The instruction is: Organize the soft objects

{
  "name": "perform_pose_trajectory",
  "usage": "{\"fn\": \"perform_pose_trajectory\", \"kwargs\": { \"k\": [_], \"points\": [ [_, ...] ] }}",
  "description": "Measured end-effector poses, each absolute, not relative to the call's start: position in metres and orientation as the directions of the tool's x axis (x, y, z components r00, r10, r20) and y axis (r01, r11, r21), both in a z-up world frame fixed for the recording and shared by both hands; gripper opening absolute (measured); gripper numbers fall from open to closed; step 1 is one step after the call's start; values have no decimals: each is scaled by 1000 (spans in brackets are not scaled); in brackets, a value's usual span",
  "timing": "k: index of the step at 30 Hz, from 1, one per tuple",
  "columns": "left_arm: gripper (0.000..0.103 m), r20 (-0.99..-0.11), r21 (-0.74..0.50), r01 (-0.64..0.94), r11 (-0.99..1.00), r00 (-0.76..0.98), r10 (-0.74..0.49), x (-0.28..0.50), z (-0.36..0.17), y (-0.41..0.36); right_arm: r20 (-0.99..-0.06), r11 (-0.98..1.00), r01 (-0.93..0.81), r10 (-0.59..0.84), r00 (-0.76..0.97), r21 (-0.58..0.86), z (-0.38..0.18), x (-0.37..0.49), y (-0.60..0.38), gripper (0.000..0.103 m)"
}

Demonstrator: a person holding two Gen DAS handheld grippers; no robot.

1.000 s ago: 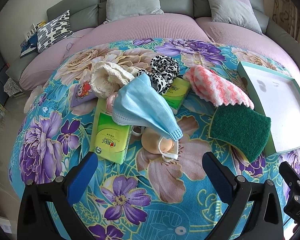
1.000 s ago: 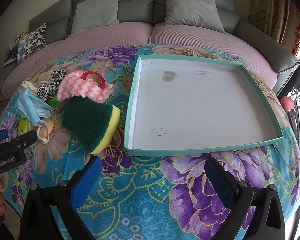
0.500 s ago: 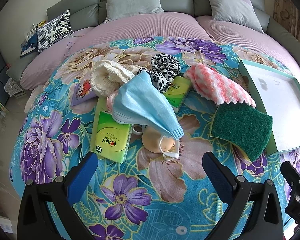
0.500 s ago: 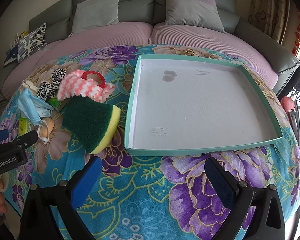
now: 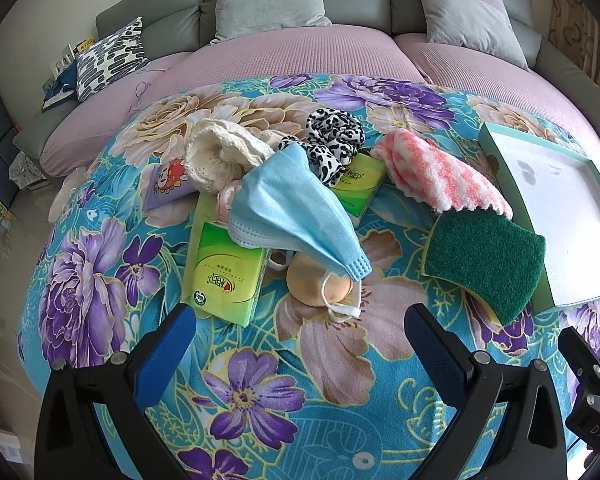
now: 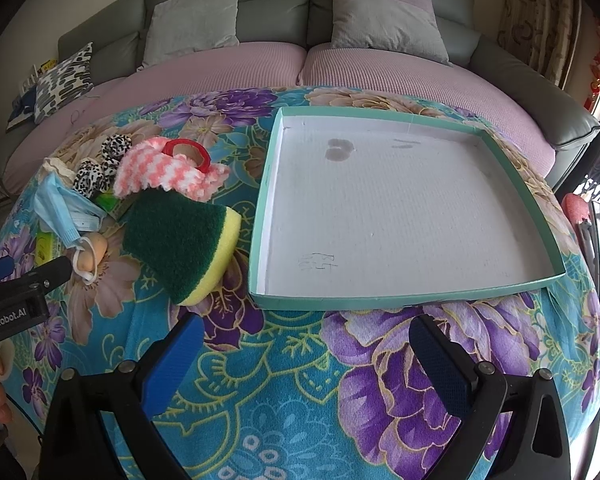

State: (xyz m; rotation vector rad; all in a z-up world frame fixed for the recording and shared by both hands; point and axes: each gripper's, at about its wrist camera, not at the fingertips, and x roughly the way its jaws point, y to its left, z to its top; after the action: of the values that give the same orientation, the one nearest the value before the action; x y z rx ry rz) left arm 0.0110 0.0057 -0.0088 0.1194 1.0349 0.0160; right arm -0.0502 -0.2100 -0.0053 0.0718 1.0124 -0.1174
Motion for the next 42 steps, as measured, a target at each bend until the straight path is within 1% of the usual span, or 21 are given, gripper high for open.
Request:
{"fn": "perform_pose_trajectory", "kwargs": {
  "k": [15,23,31,34,35,37,38,39,41,42],
  "points": [
    [103,-858,79,28,996,512,54,11,-7,13,-853,992,122,-82,515,-22,-7,-49,-203,103],
    [103,-843,39,-46,998,534,57,14,1,39,-822,996,89,-56,567,-7,18,-37,-192,103],
    [103,-827,-49,-63,997,562,-5,30,20,52,-790,999,46,-18,613,13,44,-4,-173,103],
    [102,-834,-69,-67,995,551,-21,43,20,51,-785,999,40,-21,619,5,48,6,-168,103],
    [100,-841,-65,-72,995,541,-16,48,19,50,-786,999,38,-21,618,4,49,9,-168,103],
    [91,-851,-57,-78,995,526,-7,55,15,48,-789,999,35,-21,614,0,48,15,-168,103],
    [83,-859,-51,-80,995,511,-3,59,12,47,-791,999,34,-21,611,-1,48,17,-168,103],
    [77,-867,-46,-81,996,498,1,62,10,45,-795,999,32,-20,607,-1,46,20,-168,103],
    [74,-882,-48,-83,995,471,-4,68,5,43,-799,1000,26,-13,601,3,44,23,-168,103],
    [71,-886,-57,-83,995,464,-12,70,5,42,-803,1000,22,-9,597,6,42,23,-168,103]
  ]
}}
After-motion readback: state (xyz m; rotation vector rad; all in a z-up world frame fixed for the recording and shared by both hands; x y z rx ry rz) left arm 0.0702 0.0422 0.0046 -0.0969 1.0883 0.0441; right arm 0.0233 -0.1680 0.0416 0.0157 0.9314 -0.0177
